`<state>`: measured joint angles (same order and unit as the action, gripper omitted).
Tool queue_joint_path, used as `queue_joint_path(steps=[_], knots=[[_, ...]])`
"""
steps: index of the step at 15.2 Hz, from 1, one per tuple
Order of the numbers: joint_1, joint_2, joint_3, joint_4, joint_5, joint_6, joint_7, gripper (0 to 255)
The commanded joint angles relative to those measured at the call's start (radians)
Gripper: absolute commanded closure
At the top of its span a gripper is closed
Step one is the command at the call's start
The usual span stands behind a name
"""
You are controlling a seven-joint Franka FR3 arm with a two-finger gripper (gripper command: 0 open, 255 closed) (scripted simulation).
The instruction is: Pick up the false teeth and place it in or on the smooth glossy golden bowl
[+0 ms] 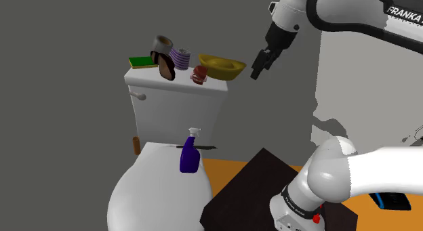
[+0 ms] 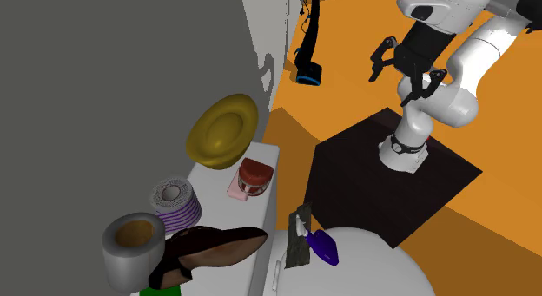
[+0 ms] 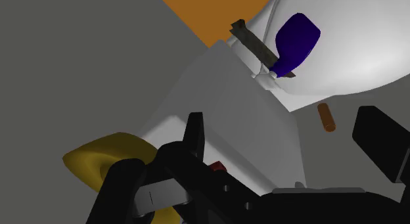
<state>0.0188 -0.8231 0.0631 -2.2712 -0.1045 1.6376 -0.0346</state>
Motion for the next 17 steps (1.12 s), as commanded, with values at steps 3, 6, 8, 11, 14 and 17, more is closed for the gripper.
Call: queue_joint_path(steps=[3,6,8,11,14,17], knots=[[-0.014,0.071,0.010,0.017,-0.002,0.046,0.033,0],[-0.035,0.182,0.025,0.053,-0.008,0.108,0.083,0],[-0.050,0.257,0.034,0.084,-0.014,0.144,0.116,0],[-0.070,0.373,0.046,0.141,-0.027,0.189,0.166,0],[-0.089,0.490,0.055,0.209,-0.043,0.223,0.216,0],[-0.104,0.609,0.061,0.290,-0.063,0.246,0.265,0]])
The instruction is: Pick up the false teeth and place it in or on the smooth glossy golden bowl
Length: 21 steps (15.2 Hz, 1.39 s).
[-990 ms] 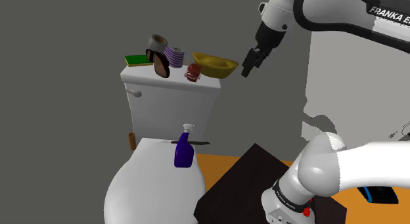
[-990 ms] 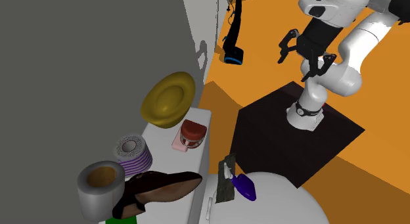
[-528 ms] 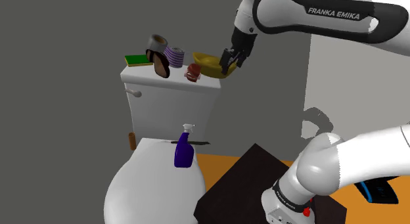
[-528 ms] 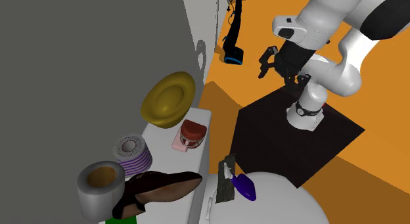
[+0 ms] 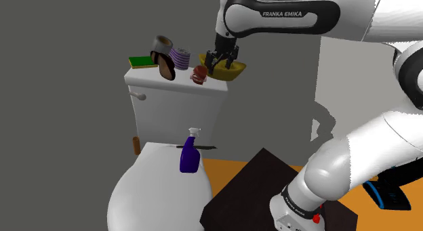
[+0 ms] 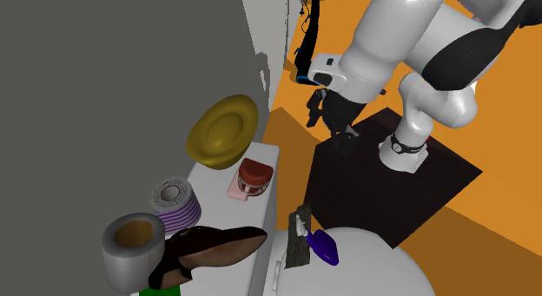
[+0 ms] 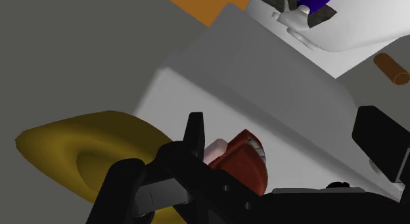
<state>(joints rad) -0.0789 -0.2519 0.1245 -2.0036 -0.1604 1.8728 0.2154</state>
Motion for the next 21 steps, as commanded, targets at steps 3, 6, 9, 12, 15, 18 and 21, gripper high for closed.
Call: queue_joint_path(steps=[3,6,9,12,15,18,21], knots=[[-0.018,0.158,0.002,0.115,-0.028,0.023,0.062,0],[-0.025,0.280,-0.002,0.221,-0.048,0.024,0.104,0],[-0.028,0.404,-0.010,0.341,-0.065,0.013,0.142,0],[-0.030,0.463,-0.016,0.391,-0.072,0.017,0.157,0],[-0.033,0.470,-0.019,0.361,-0.075,0.054,0.159,0],[-0.038,0.481,-0.022,0.329,-0.079,0.097,0.162,0],[-0.038,0.481,-0.022,0.329,-0.079,0.097,0.162,0]])
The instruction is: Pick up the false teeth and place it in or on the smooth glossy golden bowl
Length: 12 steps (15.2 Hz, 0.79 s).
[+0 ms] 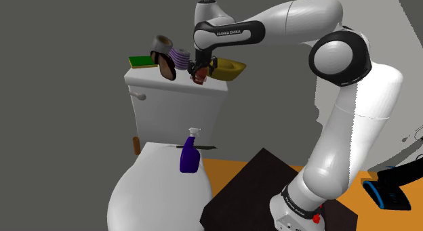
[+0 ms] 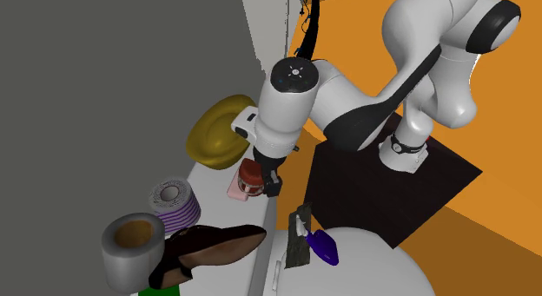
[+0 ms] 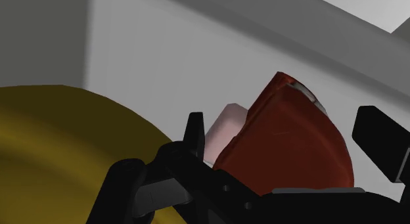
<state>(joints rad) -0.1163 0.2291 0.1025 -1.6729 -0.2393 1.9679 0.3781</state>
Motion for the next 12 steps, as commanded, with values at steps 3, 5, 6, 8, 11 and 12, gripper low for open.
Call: queue_joint_path(steps=[3,5,6,8,11,12], knots=[[0.000,0.000,0.000,-0.002,0.000,0.002,0.000,0],[0.000,0.000,0.000,-0.001,0.000,0.002,0.000,0],[0.000,0.000,0.000,-0.001,0.000,0.002,0.000,255],[0.000,0.000,0.000,-0.001,0.000,0.002,0.000,255],[0.000,0.000,0.000,-0.002,0.000,0.003,0.000,255],[0.000,0.000,0.000,-0.003,0.000,0.003,0.000,255]])
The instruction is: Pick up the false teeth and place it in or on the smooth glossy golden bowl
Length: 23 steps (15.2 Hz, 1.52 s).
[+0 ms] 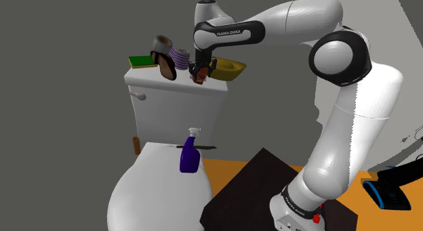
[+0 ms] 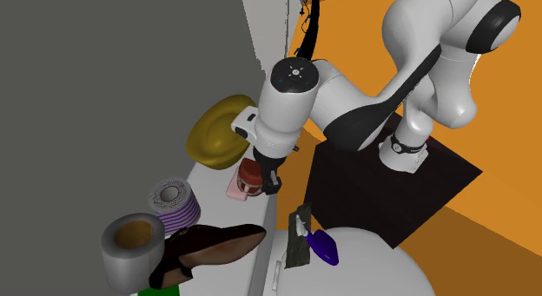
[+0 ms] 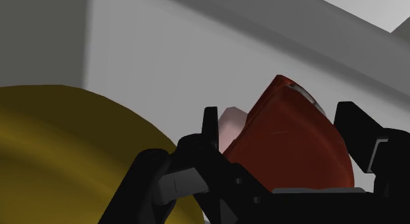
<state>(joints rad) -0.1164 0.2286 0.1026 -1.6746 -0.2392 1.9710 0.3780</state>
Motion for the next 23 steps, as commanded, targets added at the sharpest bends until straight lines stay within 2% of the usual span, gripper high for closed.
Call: queue_joint_path(steps=[1,3,10,23], knots=[[0.000,0.000,0.000,-0.001,0.000,-0.001,0.000,255],[0.000,0.001,0.000,0.000,0.000,-0.001,0.000,255],[0.002,-0.009,0.002,0.080,0.008,-0.089,-0.018,255],[0.008,0.005,0.005,0.274,0.014,-0.266,-0.050,255]])
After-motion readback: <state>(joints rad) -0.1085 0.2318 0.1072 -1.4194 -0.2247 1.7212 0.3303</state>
